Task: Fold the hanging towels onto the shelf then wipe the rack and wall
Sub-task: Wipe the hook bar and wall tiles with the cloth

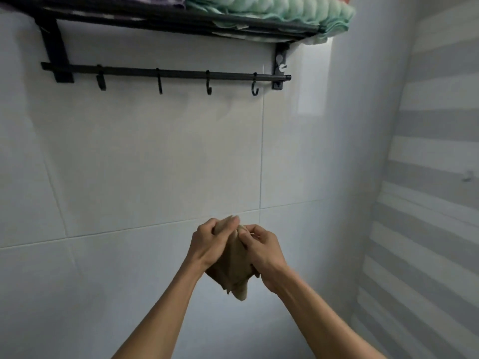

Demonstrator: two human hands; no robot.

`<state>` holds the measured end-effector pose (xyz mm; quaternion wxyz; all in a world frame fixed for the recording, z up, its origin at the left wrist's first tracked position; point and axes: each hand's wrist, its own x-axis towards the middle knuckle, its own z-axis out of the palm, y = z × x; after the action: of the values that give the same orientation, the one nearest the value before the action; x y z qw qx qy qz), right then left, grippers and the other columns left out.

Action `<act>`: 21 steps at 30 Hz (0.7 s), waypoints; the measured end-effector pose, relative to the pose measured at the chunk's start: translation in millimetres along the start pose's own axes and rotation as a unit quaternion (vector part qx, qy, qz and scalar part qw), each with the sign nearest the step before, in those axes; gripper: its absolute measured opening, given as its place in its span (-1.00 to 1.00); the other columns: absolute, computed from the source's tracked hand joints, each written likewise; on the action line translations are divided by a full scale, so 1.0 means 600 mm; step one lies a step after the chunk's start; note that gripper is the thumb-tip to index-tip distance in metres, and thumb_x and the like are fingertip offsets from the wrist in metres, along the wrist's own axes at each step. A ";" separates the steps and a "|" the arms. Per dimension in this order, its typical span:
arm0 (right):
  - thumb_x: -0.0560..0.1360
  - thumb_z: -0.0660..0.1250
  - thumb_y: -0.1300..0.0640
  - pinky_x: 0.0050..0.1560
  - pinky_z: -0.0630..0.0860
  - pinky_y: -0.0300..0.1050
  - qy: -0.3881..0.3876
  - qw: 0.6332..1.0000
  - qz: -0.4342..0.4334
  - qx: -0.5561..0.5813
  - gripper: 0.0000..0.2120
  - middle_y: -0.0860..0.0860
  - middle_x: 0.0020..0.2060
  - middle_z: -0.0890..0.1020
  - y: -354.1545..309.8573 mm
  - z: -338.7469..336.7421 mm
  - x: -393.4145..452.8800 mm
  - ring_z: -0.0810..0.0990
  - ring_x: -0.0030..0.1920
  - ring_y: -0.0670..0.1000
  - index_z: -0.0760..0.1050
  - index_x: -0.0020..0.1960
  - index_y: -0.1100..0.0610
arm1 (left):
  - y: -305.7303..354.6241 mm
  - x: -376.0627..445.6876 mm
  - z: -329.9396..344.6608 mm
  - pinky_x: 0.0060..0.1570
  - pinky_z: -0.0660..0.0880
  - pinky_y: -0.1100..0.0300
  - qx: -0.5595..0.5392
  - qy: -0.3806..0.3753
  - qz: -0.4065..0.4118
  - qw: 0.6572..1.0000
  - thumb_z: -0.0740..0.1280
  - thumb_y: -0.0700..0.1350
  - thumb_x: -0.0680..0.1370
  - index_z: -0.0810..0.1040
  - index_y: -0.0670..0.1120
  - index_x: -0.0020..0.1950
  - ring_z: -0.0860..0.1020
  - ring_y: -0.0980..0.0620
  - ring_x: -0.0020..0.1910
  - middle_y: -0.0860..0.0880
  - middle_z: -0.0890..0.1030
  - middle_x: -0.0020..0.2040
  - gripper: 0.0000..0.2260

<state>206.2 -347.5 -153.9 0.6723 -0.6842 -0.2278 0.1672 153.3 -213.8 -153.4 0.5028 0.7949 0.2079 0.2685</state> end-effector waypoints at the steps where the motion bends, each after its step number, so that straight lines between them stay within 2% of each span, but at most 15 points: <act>1: 0.62 0.31 -0.01 -0.52 0.35 -0.34 0.010 1.000 0.005 -0.006 -0.81 -0.03 -0.25 0.66 0.005 -0.033 -0.015 0.52 -0.36 -0.10 0.59 -0.05 0.08 | 0.007 -0.015 0.033 -0.17 0.46 0.15 -0.006 -0.015 -0.011 1.000 0.32 0.38 0.46 0.58 -0.02 -0.14 0.60 0.05 -0.09 0.03 0.66 -0.14 -0.55; 4: 0.61 0.31 -0.04 -0.48 0.37 -0.27 0.052 0.998 0.022 -0.036 -0.79 0.00 -0.22 0.68 0.022 -0.136 -0.067 0.54 -0.32 -0.06 0.59 -0.05 0.08 | 0.035 -0.064 0.129 -0.18 0.42 0.13 -0.013 -0.069 -0.019 0.997 0.31 0.25 0.53 0.58 -0.03 -0.22 0.57 0.02 -0.11 0.01 0.64 -0.16 -0.63; 7: 0.63 0.27 0.06 -0.57 0.30 -0.33 0.093 0.994 0.029 -0.042 -0.82 -0.08 -0.36 0.60 0.031 -0.225 -0.110 0.48 -0.43 -0.12 0.57 -0.07 0.10 | 0.072 -0.099 0.206 -0.25 0.33 0.13 0.023 -0.094 0.015 0.995 0.26 0.02 0.57 0.46 -0.08 -0.35 0.46 0.00 -0.23 -0.01 0.52 -0.30 -0.68; 9: 0.63 0.26 0.10 -0.61 0.28 -0.34 0.131 0.990 0.022 -0.041 -0.83 -0.09 -0.40 0.58 0.031 -0.287 -0.138 0.46 -0.47 -0.13 0.57 -0.05 0.13 | 0.104 -0.122 0.259 -0.30 0.30 0.15 0.047 -0.104 0.039 0.993 0.24 -0.07 0.56 0.44 -0.08 -0.40 0.42 0.00 -0.29 -0.03 0.47 -0.35 -0.68; 13: 0.61 0.23 0.12 -0.63 0.26 -0.38 0.202 0.977 -0.003 -0.061 -0.83 -0.01 -0.28 0.62 0.008 -0.390 -0.175 0.48 -0.40 -0.08 0.61 0.02 0.09 | 0.150 -0.138 0.345 -0.23 0.40 0.11 0.048 -0.154 0.042 0.986 0.16 -0.07 0.59 0.39 -0.05 -0.35 0.44 -0.02 -0.29 0.01 0.49 -0.35 -0.69; 15: 0.60 0.24 0.14 -0.61 0.29 -0.37 0.227 0.973 -0.013 -0.047 -0.83 -0.01 -0.28 0.64 -0.008 -0.423 -0.183 0.51 -0.39 -0.06 0.62 0.02 0.08 | 0.167 -0.135 0.371 -0.16 0.48 0.06 0.042 -0.177 0.054 0.982 0.14 -0.11 0.57 0.48 -0.09 -0.28 0.50 -0.07 -0.24 0.00 0.57 -0.29 -0.74; 17: 0.59 0.31 0.12 -0.50 0.46 -0.28 0.243 0.969 -0.030 -0.036 -0.88 0.00 -0.24 0.70 -0.013 -0.448 -0.189 0.62 -0.29 -0.01 0.63 -0.01 0.06 | 0.186 -0.131 0.395 0.04 0.54 0.04 0.033 -0.192 0.066 0.979 0.11 -0.14 0.59 0.64 -0.07 -0.03 0.58 -0.05 -0.04 -0.02 0.66 -0.07 -0.71; 18: 0.57 0.35 0.09 -0.36 0.58 -0.19 0.246 0.968 -0.037 -0.040 -0.90 -0.01 -0.21 0.73 -0.013 -0.458 -0.189 0.68 -0.21 0.01 0.64 -0.02 0.05 | 0.195 -0.130 0.405 0.13 0.55 0.02 0.028 -0.192 0.070 0.979 0.10 -0.15 0.60 0.65 -0.03 0.08 0.58 -0.04 0.05 -0.02 0.66 0.02 -0.69; 20: 0.54 0.42 0.03 -0.06 0.68 -0.01 0.244 0.967 -0.043 -0.053 -0.91 -0.02 -0.18 0.75 -0.008 -0.474 -0.186 0.72 -0.10 0.02 0.66 -0.04 0.03 | 0.203 -0.125 0.422 0.17 0.54 -0.01 0.027 -0.182 0.083 0.979 0.08 -0.12 0.59 0.64 0.01 0.09 0.57 -0.04 0.08 -0.01 0.65 0.04 -0.68; 21: 0.52 0.44 0.00 0.01 0.68 0.02 0.246 0.966 -0.045 -0.060 -0.90 -0.03 -0.18 0.75 -0.005 -0.484 -0.183 0.72 -0.08 0.00 0.67 -0.04 0.02 | 0.207 -0.120 0.432 0.14 0.54 0.00 0.031 -0.181 0.093 0.979 0.08 -0.13 0.60 0.63 0.01 0.04 0.57 -0.04 0.05 -0.02 0.65 0.01 -0.69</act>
<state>268.8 -651.3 -147.7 0.6720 -0.7325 -0.0959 -0.0510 270.3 -486.1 -146.6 0.4800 0.8615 0.0464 0.1591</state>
